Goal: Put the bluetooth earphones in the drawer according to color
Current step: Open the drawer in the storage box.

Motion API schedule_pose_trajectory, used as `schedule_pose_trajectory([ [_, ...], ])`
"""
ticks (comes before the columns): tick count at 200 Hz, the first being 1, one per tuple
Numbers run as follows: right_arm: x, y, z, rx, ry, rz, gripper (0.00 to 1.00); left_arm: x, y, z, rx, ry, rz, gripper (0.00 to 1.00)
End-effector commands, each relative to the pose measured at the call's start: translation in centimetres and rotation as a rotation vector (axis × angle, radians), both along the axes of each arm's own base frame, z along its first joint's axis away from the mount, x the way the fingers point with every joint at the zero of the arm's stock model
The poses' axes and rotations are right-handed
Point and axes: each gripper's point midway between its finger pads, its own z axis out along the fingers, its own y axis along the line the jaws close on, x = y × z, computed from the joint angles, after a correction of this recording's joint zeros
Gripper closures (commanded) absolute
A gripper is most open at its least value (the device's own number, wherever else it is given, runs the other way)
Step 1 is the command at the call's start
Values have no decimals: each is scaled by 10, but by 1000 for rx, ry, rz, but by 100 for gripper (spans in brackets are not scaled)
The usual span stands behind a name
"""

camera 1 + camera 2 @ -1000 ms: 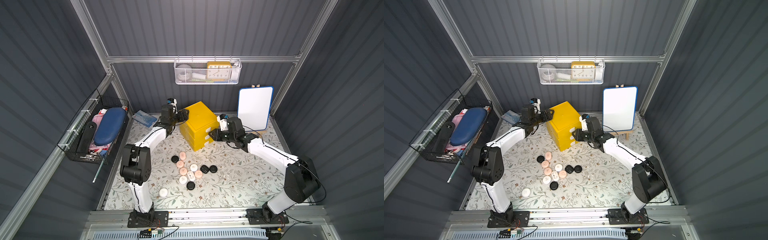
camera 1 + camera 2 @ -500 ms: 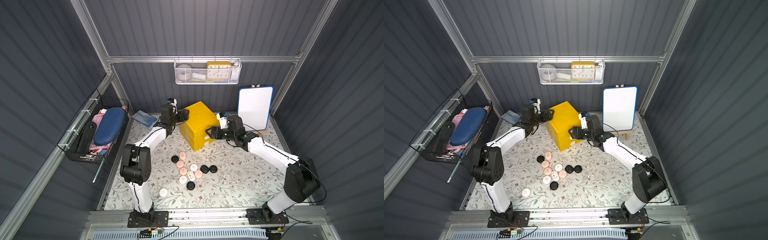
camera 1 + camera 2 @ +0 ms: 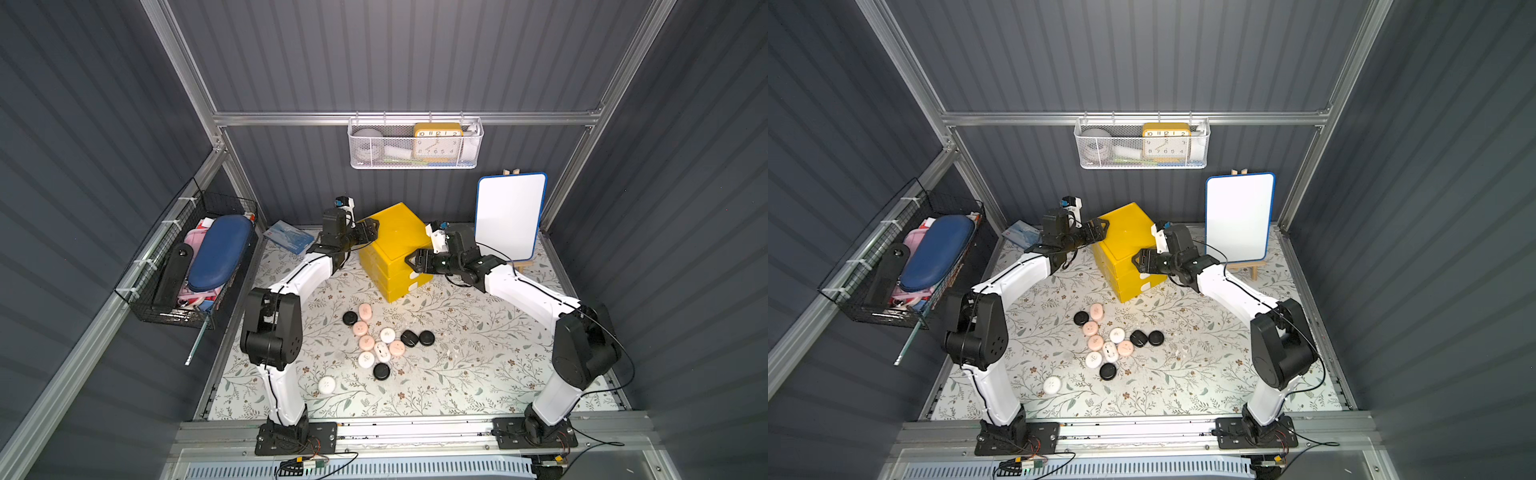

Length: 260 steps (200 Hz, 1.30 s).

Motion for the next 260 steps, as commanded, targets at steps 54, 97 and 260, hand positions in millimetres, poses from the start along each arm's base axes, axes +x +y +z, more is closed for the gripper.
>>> schedule_pose_trajectory([
  [54,15,0,22,52,-88,-46,41,-22,-21,-55,45,161,-107,12],
  [97,19,-1,19,48,-89,-63,46,-23,-19,-56,52,163,-101,13],
  [260,18,15,15,4,-161,52,49,-37,-13,-5,43,86,-98,10],
])
